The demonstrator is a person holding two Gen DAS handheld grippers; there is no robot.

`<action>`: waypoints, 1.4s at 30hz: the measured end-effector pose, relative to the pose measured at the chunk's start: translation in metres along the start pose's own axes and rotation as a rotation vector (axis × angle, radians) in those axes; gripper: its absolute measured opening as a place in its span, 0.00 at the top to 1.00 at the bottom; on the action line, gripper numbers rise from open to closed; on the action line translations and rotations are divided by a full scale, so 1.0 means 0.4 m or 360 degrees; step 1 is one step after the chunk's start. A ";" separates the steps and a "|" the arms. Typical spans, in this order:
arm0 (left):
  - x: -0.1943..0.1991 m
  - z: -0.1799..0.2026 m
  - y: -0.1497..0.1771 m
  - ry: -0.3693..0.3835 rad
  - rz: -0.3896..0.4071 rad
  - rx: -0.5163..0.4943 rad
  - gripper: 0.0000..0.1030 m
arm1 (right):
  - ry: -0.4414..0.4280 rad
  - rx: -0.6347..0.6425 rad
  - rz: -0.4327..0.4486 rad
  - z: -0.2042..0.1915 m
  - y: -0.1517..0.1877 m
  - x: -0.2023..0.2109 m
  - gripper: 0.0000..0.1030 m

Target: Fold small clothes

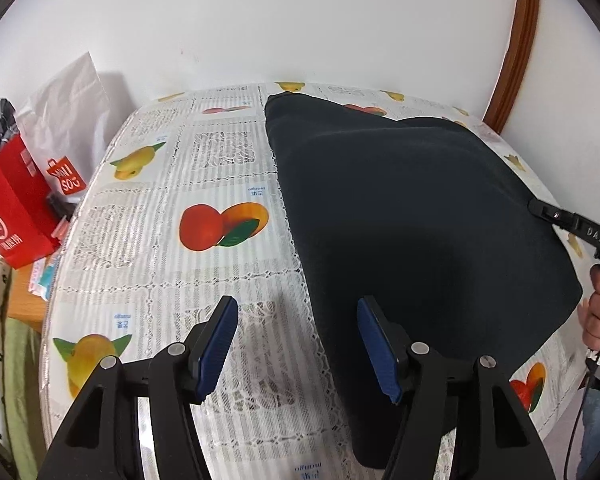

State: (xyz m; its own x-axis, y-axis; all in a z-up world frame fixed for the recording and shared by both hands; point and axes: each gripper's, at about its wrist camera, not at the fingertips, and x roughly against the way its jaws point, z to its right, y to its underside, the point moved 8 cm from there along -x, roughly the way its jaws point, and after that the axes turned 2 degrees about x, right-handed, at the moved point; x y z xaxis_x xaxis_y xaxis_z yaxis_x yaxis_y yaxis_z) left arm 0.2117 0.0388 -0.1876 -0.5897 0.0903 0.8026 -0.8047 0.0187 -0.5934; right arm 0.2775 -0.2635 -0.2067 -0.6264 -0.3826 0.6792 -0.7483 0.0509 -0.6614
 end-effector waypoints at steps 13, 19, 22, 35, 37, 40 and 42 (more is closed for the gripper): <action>0.094 0.015 0.115 0.0139 -0.0018 -0.0076 0.43 | 0.0166 0.0172 -0.0012 -0.043 0.132 0.182 0.54; 0.122 0.040 0.203 0.0173 -0.0060 -0.0163 0.43 | 0.0208 0.0219 -0.0052 -0.026 0.227 0.222 0.47; 0.098 0.046 0.221 0.0145 -0.0075 -0.0154 0.43 | 0.0213 0.0207 -0.0107 -0.017 0.266 0.199 0.47; 0.019 0.056 0.128 0.0124 -0.0012 -0.0072 0.88 | 0.0200 0.0192 -0.0108 -0.059 0.236 0.102 0.74; 0.001 0.051 0.105 0.0096 0.0000 -0.0062 0.89 | 0.0179 0.0143 -0.0110 -0.053 0.221 0.087 0.81; -0.029 0.046 0.070 0.0110 0.0001 -0.0014 0.90 | 0.0181 0.0115 -0.0085 -0.046 0.197 0.064 0.83; -0.052 0.047 0.045 0.0099 0.0001 -0.0011 0.90 | 0.0208 0.0118 -0.0076 -0.042 0.181 0.046 0.84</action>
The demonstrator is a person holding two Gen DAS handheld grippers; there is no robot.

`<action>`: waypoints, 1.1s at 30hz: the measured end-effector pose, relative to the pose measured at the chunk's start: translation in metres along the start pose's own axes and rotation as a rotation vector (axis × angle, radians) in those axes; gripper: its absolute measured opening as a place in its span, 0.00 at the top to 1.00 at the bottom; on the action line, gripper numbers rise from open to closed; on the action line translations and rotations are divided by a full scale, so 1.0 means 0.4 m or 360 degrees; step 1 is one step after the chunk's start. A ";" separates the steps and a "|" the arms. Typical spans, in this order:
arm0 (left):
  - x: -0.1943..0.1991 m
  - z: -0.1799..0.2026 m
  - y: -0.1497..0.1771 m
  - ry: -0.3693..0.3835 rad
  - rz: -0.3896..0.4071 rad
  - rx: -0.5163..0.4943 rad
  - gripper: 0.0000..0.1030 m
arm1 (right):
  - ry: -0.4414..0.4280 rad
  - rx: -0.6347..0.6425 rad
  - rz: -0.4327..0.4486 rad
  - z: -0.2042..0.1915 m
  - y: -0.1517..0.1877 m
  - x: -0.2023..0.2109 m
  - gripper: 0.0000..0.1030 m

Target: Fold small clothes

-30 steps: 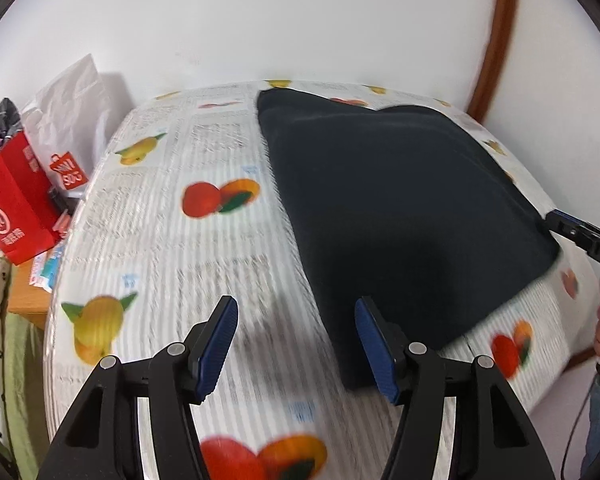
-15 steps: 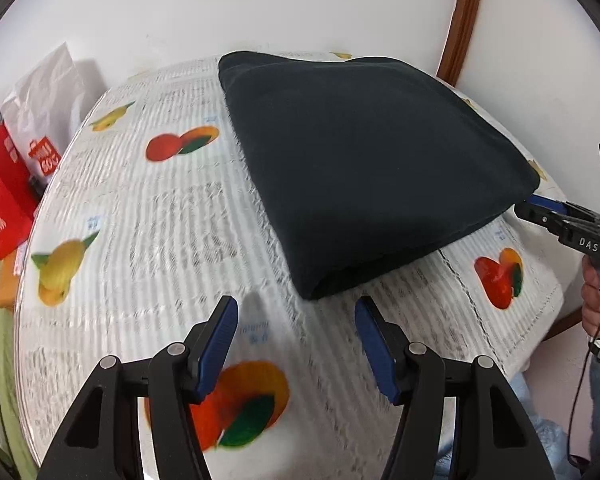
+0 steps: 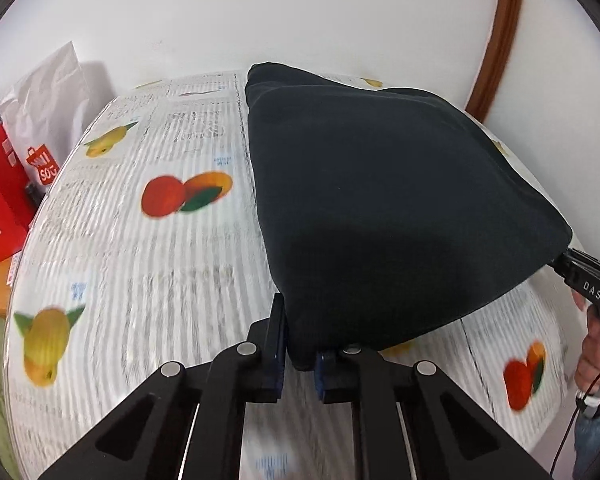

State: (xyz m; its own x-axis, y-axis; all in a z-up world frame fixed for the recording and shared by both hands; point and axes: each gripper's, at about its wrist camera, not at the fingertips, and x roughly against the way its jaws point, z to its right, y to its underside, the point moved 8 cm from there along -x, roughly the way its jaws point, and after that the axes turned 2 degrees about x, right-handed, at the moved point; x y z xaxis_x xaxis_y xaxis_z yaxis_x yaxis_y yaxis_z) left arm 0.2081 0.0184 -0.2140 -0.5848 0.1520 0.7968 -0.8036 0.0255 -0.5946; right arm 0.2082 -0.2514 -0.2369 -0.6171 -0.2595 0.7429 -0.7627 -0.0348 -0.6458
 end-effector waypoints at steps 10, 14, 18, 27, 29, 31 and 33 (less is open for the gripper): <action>-0.095 0.034 -0.092 0.0048 -0.0018 -0.0023 0.90 | 0.0079 -0.0130 0.0020 0.083 -0.120 -0.108 0.85; -0.093 0.033 -0.070 0.0025 -0.0029 -0.0061 0.90 | 0.0085 -0.0132 0.0017 0.101 -0.124 -0.113 0.85; -0.062 0.014 -0.039 0.0073 -0.0030 -0.0008 0.90 | 0.0111 -0.0116 0.0025 0.117 -0.094 -0.087 0.86; 0.018 -0.011 -0.018 0.0032 0.0035 -0.0004 0.88 | 0.0200 -0.0117 0.0062 0.179 -0.063 0.021 0.88; 0.034 -0.006 -0.043 0.0049 0.0062 0.0029 0.80 | 0.0171 -0.0135 0.0111 0.179 -0.086 0.043 0.88; 0.033 0.006 -0.069 0.0058 0.0071 0.0046 0.71 | 0.0133 -0.0145 0.0145 0.166 -0.111 0.054 0.87; 0.020 0.022 -0.103 0.0052 0.0093 0.0053 0.70 | 0.0047 -0.0187 0.0177 0.140 -0.138 0.054 0.84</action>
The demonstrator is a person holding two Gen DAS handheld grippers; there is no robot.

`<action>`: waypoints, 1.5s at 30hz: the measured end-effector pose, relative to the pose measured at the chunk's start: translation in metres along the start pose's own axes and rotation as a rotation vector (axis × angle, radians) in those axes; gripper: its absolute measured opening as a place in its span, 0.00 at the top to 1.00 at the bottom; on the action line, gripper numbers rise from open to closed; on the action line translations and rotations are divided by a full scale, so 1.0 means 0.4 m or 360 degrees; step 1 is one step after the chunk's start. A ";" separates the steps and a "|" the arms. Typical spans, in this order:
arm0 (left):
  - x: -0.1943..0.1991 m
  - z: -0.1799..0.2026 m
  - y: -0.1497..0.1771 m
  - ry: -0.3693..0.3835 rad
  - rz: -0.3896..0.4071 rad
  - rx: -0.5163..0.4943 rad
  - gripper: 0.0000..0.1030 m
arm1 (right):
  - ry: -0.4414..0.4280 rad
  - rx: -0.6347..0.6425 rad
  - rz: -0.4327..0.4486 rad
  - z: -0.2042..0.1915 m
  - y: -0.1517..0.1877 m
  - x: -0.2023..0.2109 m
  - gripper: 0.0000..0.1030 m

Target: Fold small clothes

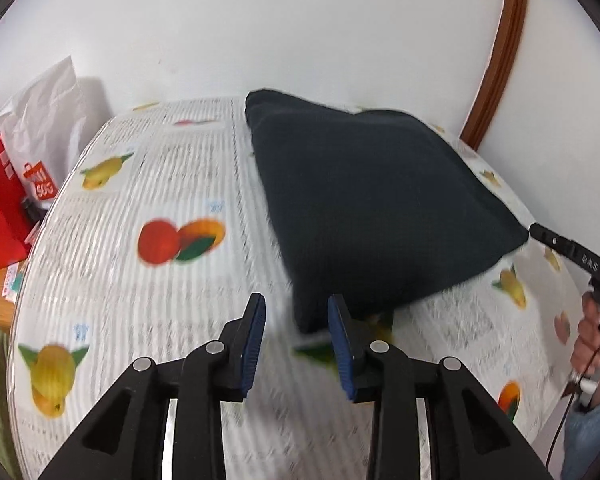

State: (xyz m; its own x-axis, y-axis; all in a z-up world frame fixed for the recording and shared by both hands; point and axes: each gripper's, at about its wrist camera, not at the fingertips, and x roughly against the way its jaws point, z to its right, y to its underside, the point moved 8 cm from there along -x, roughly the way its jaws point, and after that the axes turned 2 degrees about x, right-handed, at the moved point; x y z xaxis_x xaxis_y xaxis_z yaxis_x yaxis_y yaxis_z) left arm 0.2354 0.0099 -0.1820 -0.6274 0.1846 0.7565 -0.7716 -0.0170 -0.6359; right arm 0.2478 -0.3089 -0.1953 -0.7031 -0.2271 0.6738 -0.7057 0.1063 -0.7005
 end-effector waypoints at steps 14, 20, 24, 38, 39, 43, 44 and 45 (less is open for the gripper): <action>-0.079 -0.005 -0.024 0.0014 -0.0108 -0.0030 0.62 | 0.0052 0.0176 -0.0095 -0.051 -0.044 -0.067 0.75; -0.102 -0.008 -0.083 0.0006 -0.0086 -0.0102 0.50 | 0.0067 0.0242 -0.0109 -0.081 -0.225 -0.179 0.64; -0.116 -0.023 -0.113 0.0021 -0.0068 -0.0108 0.48 | 0.0051 0.0219 -0.0174 -0.096 -0.310 -0.297 0.63; -0.161 -0.023 -0.094 0.0159 -0.0140 -0.0134 0.47 | -0.0068 -0.0080 -0.0356 -0.091 -0.418 -0.611 0.89; -0.162 -0.023 -0.093 0.0162 -0.0141 -0.0135 0.46 | -0.0136 -0.0050 -0.0303 -0.101 -0.428 -0.605 0.91; -0.164 -0.025 -0.090 0.0167 -0.0150 -0.0125 0.46 | -0.0191 -0.0075 -0.0060 -0.077 -0.447 -0.542 0.91; -0.163 -0.024 -0.089 0.0160 -0.0150 -0.0128 0.46 | -0.0166 -0.0090 -0.0062 -0.066 -0.440 -0.540 0.90; -0.161 -0.022 -0.087 0.0146 -0.0148 -0.0134 0.46 | -0.0128 -0.0096 -0.0094 -0.057 -0.428 -0.543 0.87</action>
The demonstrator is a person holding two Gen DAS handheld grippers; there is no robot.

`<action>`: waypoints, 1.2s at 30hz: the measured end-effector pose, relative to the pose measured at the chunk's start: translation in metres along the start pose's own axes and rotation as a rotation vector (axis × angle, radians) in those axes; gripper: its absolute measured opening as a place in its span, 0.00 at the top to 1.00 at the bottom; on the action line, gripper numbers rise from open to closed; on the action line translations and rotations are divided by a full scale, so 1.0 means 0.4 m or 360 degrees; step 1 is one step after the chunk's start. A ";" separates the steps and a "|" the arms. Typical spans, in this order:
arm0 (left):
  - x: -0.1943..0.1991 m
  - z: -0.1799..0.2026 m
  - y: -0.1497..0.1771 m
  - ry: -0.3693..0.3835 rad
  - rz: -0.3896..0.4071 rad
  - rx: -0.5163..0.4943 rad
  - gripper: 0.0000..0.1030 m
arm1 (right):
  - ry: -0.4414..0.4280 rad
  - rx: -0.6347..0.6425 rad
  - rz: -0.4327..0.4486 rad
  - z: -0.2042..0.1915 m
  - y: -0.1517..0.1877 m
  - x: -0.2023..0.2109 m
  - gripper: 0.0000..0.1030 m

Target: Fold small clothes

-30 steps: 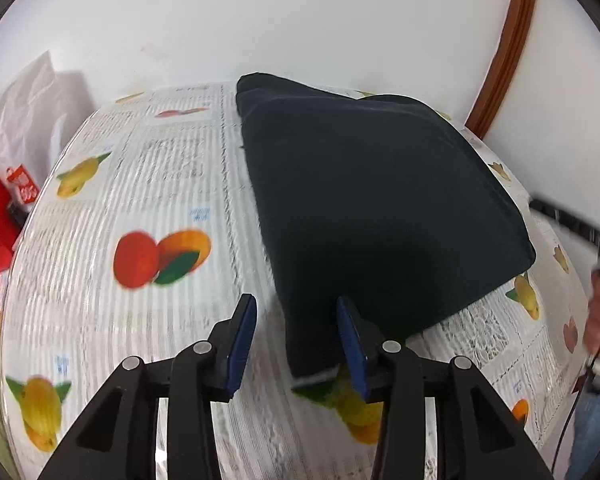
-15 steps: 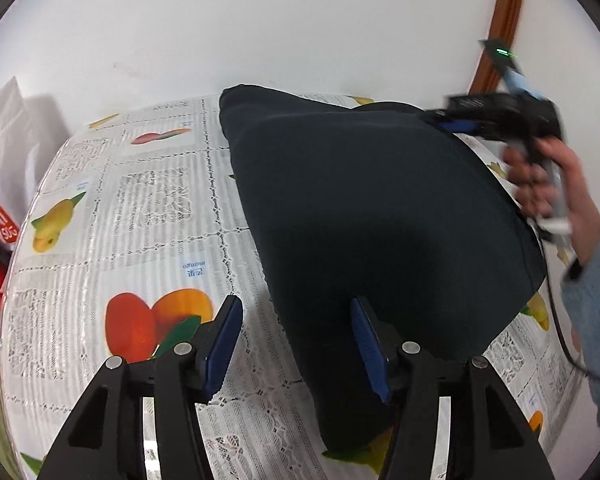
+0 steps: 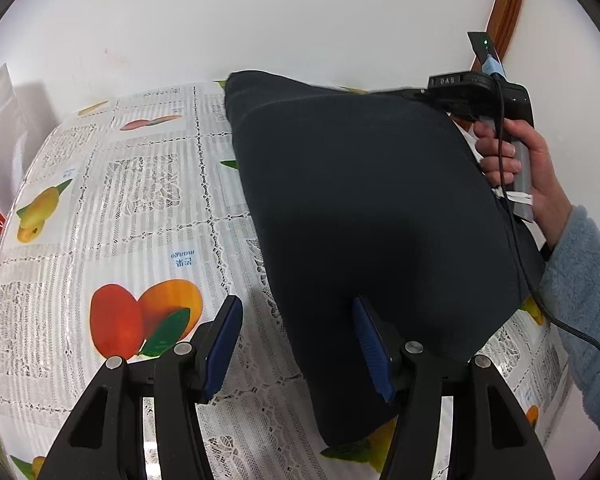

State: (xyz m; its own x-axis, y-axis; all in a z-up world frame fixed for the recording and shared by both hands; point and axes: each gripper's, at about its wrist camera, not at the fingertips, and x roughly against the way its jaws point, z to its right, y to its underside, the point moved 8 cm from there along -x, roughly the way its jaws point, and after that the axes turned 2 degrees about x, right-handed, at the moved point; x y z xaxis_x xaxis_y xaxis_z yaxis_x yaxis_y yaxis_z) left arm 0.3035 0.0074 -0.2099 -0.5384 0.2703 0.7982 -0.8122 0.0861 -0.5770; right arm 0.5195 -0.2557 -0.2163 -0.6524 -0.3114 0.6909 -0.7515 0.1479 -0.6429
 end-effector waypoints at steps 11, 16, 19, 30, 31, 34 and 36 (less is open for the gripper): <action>0.033 0.031 0.071 -0.0059 -0.0030 0.0022 0.46 | 0.0099 0.0090 -0.0150 0.062 0.189 0.222 0.64; 0.046 0.038 0.091 -0.0132 -0.0005 0.0063 0.46 | -0.0045 0.0080 -0.0212 0.049 0.328 0.288 0.63; 0.044 0.042 0.093 -0.0188 0.0023 0.0038 0.46 | -0.0102 0.0138 -0.0251 0.026 0.384 0.285 0.90; 0.056 0.042 0.104 -0.0244 0.0067 0.0083 0.44 | 0.0268 0.0099 0.0032 0.039 0.401 0.385 0.88; 0.059 0.040 0.109 -0.0246 0.0069 0.0097 0.44 | 0.0313 0.0119 0.0026 0.043 0.410 0.390 0.87; 0.061 0.039 0.122 -0.0237 0.0075 0.0123 0.44 | 0.0424 0.0156 0.0003 0.060 0.449 0.406 0.87; 0.065 0.041 0.137 -0.0241 0.0067 0.0126 0.44 | 0.0482 0.0157 -0.0024 0.074 0.479 0.417 0.87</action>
State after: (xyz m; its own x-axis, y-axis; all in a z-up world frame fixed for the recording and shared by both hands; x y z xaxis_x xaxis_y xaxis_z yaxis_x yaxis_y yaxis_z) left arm 0.2415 0.0035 -0.2180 -0.5953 0.1240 0.7939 -0.8000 0.0001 -0.6000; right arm 0.2696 -0.3072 -0.2342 -0.6517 -0.0169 0.7583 -0.7580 0.0492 -0.6504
